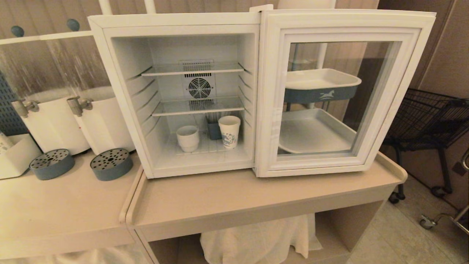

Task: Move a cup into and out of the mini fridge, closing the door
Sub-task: Close the freezer door

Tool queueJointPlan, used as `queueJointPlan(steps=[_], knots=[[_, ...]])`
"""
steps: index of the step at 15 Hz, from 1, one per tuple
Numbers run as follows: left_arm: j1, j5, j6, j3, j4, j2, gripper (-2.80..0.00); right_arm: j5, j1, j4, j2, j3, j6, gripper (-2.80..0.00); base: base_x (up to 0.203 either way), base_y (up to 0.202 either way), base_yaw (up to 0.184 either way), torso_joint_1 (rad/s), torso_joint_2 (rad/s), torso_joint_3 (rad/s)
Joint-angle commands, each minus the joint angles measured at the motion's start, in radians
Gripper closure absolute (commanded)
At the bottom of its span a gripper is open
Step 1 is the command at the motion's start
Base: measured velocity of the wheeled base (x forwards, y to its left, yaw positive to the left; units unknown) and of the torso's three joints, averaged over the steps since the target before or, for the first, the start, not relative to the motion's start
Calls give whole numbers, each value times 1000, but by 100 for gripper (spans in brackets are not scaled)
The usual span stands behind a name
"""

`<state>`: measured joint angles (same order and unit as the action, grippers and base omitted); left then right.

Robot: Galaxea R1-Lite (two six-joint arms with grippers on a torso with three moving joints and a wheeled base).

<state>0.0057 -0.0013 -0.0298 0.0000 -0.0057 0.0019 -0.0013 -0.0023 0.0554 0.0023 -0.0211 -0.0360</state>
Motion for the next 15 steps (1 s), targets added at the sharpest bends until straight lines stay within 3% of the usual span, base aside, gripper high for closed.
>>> queueJointPlan(steps=[1, 3, 11, 15], knots=[[0, 0, -1, 0, 0, 0, 0, 1, 1, 1, -1, 0, -1, 0, 0, 0, 0, 0, 0, 0], [0, 0, -1, 1, 0, 0, 0, 0, 1, 1, -1, 0, -1, 0, 3, -13, 42, 2, 4, 1], [0, 0, -1, 0, 0, 0, 0, 0, 1, 1, -1, 0, -1, 0, 2, -18, 162, 1, 3, 1], [0, 0, -1, 1, 0, 0, 0, 1, 0, 4, -1, -2, -2, 0, 0, -146, 191, 5, 5, -1]])
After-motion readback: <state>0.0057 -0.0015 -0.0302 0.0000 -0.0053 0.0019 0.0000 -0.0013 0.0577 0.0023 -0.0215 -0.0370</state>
